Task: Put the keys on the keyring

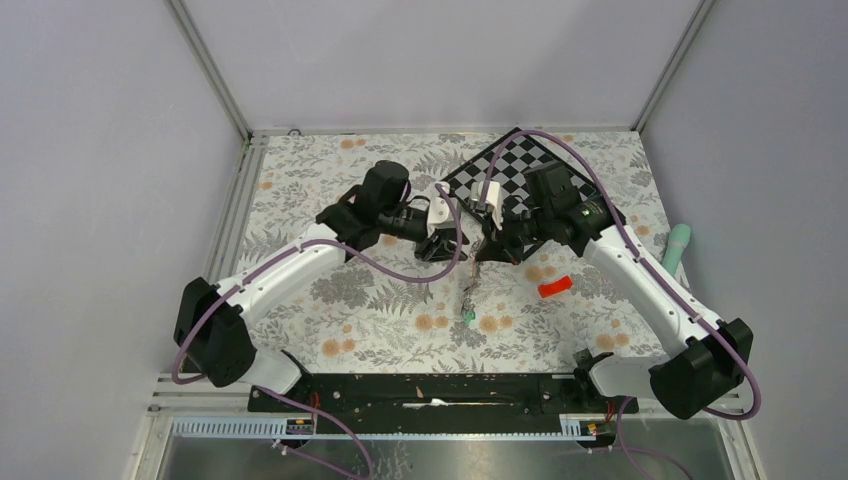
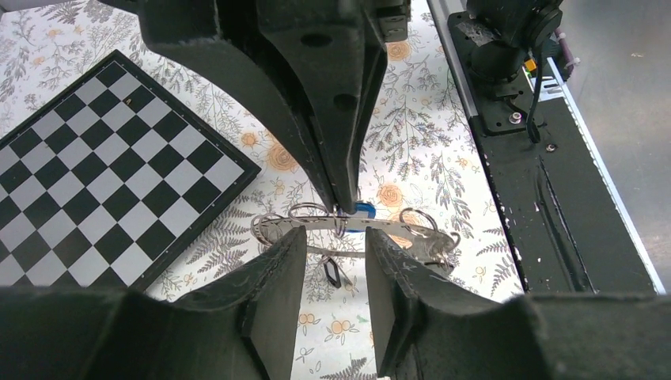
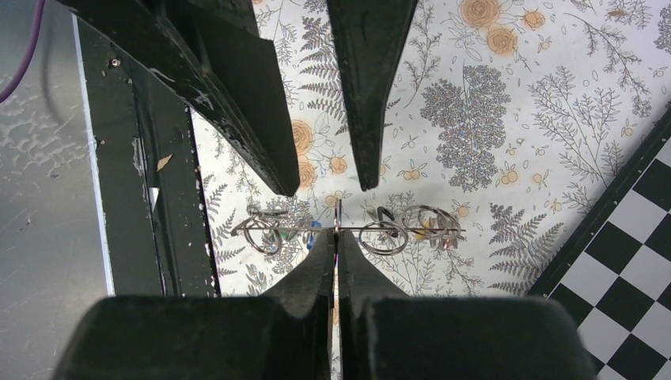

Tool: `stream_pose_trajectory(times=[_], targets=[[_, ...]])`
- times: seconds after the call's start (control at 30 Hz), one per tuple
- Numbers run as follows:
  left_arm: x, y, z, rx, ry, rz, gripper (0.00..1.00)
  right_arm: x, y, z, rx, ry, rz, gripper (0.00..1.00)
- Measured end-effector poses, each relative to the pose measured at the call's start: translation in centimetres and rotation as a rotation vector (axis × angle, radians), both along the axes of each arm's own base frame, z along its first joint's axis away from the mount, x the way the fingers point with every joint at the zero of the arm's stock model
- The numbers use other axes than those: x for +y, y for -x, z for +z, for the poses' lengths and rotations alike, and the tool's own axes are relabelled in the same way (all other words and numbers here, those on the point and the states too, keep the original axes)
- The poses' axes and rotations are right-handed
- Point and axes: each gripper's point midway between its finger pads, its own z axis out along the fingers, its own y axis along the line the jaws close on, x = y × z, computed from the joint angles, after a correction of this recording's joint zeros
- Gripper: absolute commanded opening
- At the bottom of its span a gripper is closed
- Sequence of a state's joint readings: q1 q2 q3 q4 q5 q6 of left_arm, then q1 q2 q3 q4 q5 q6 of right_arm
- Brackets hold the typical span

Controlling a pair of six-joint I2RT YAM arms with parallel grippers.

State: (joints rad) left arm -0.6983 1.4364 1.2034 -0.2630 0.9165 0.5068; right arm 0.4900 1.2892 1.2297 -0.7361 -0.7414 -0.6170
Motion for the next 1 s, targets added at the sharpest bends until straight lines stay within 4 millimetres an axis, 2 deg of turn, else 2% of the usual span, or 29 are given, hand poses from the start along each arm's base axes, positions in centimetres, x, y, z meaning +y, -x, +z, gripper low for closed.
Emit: stream_pose_trajectory(times=[0.23, 0.5, 0.73, 1.0], targets=[[-0.5, -0.4, -0.7, 0.014, -0.012, -0.016, 0.37, 0.0, 0.1, 0.0, 0.001, -0.001, 0.003, 0.00], [-0.8, -0.2, -1.0, 0.017, -0.012, -0.034, 0.29, 0.1, 0.1, 0.0, 0.002, -0.002, 0.003, 0.00], [-1.1, 0.2, -1.1, 0.022, -0.011, -0.049, 0.26, 0.1, 0.1, 0.0, 0.002, -0.003, 0.003, 0.00], [-1.3, 0.3, -1.3, 0.031, -0.012, -0.052, 0.13, 0.1, 0.1, 0.1, 0.002, -0.005, 0.004, 0.00]])
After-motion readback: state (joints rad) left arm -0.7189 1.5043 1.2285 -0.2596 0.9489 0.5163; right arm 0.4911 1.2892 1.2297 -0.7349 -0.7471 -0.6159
